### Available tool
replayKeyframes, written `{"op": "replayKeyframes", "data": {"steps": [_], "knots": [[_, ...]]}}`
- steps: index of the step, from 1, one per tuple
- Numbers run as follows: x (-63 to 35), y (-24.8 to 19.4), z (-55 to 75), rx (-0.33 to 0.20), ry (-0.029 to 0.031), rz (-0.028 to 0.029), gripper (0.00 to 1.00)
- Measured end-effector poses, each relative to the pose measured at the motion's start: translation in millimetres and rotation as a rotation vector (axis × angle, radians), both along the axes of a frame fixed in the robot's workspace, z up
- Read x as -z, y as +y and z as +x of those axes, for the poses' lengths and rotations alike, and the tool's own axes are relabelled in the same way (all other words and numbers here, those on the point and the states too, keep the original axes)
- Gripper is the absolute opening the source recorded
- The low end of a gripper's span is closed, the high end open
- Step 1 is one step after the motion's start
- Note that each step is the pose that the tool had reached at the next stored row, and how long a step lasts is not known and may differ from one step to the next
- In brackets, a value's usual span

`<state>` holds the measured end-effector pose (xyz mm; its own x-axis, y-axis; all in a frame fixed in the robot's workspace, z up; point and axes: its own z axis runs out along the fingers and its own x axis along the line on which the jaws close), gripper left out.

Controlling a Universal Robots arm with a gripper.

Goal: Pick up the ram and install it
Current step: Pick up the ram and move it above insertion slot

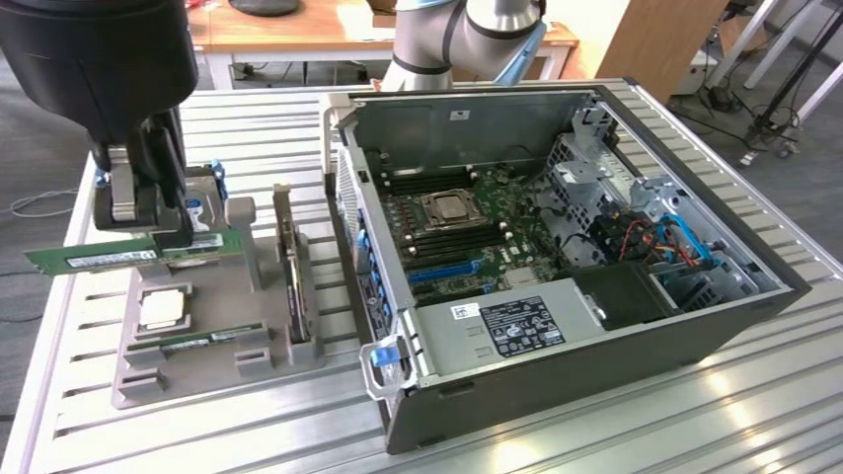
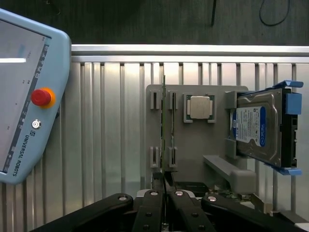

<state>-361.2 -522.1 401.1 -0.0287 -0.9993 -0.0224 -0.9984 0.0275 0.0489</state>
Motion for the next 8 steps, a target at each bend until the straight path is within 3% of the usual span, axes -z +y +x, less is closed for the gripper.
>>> {"op": "replayKeyframes", "data": {"steps": [8], "knots": [[-7.0, 0.0, 0.0, 0.0, -0.0001, 0.0002, 0.12]]}}
